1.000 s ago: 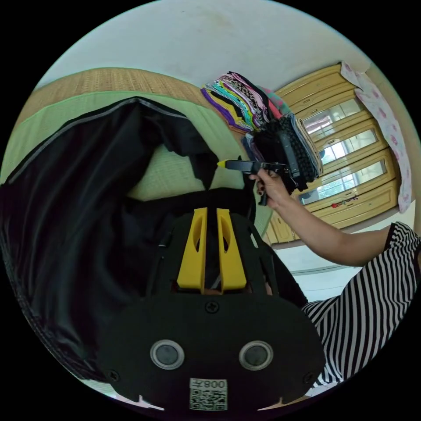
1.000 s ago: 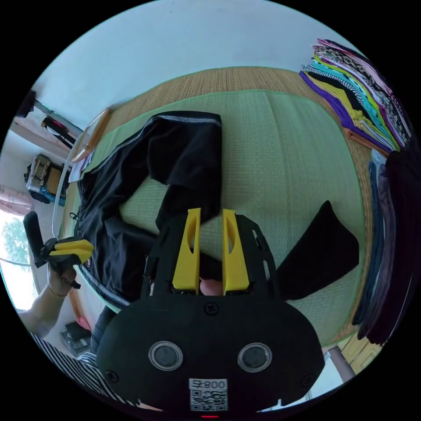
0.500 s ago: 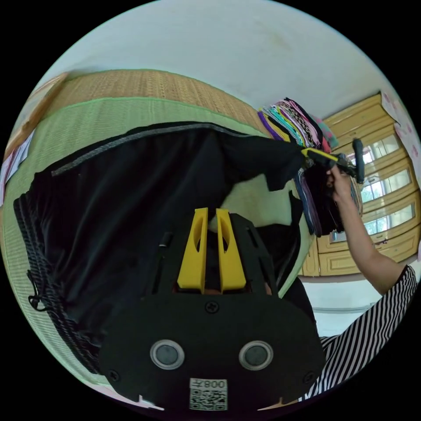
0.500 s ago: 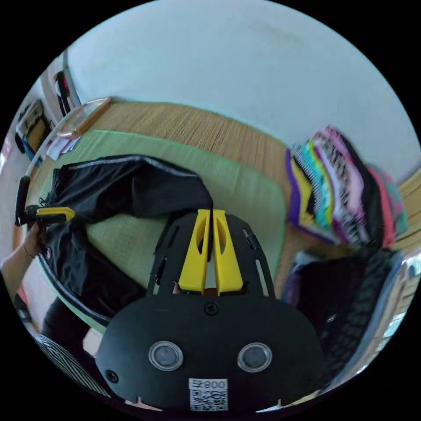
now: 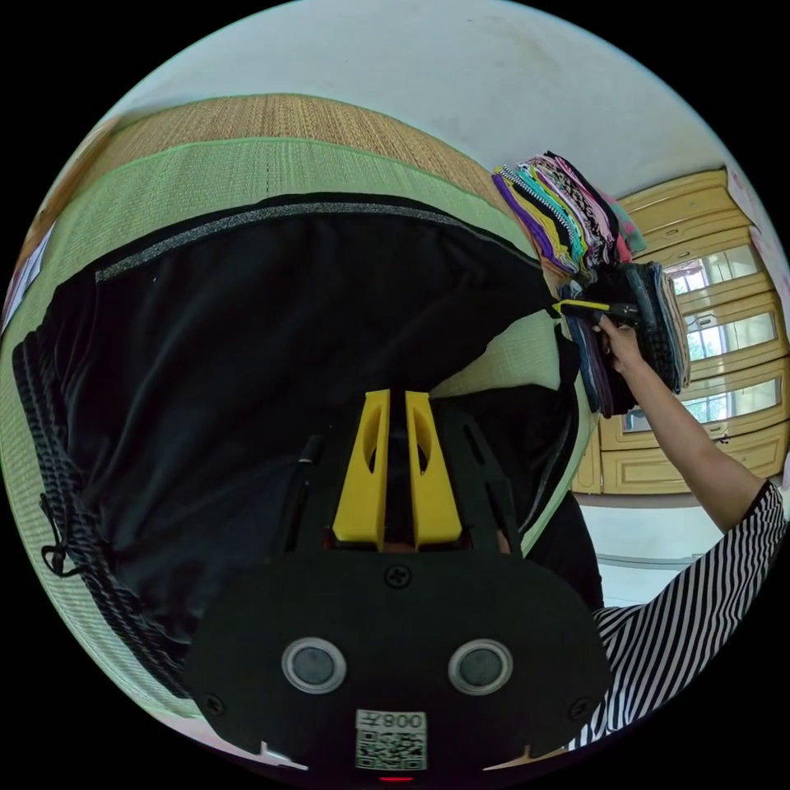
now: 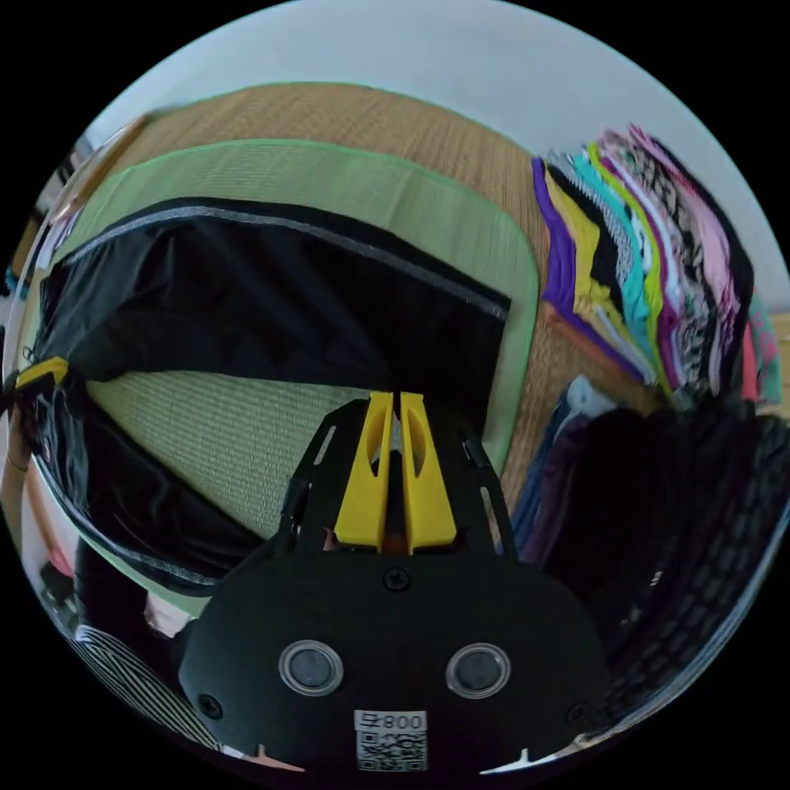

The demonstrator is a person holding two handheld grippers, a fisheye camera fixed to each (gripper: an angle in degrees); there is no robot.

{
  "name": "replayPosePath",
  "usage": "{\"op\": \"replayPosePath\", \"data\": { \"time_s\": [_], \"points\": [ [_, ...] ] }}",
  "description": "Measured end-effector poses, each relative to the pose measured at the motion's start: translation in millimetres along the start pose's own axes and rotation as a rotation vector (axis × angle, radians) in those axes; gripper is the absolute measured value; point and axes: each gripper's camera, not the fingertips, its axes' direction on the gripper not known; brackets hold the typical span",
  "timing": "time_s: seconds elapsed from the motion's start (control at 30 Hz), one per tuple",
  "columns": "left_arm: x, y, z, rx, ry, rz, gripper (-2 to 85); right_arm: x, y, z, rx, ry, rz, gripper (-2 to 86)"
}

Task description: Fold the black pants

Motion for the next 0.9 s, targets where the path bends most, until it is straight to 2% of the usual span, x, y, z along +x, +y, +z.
{"op": "replayPosePath", "data": {
  "time_s": [0.13,0.3,0.47,0.6,0.73,0.9],
  "points": [
    [3,0,7,-0.013,0.001,0.012,3.6,51,19,18,0.025,-0.12,0.122,7.0],
    [6,6,13,0.004,0.001,0.001,4.0,121,55,34,0.096,-0.253,0.272,5.8],
    [3,15,19,0.03,0.01,-0.039,3.3,145,57,53,0.153,-0.314,0.305,2.9],
    [0,20,24,0.021,0.009,-0.058,2.9,149,31,94,0.058,-0.239,0.288,0.4],
    [-2,26,28,0.018,-0.013,-0.065,2.7,169,10,103,0.07,-0.175,0.29,-0.1],
    [-1,41,25,0.094,0.046,-0.084,3.7,203,9,106,0.096,-0.135,0.295,1.1]
  ]
}}
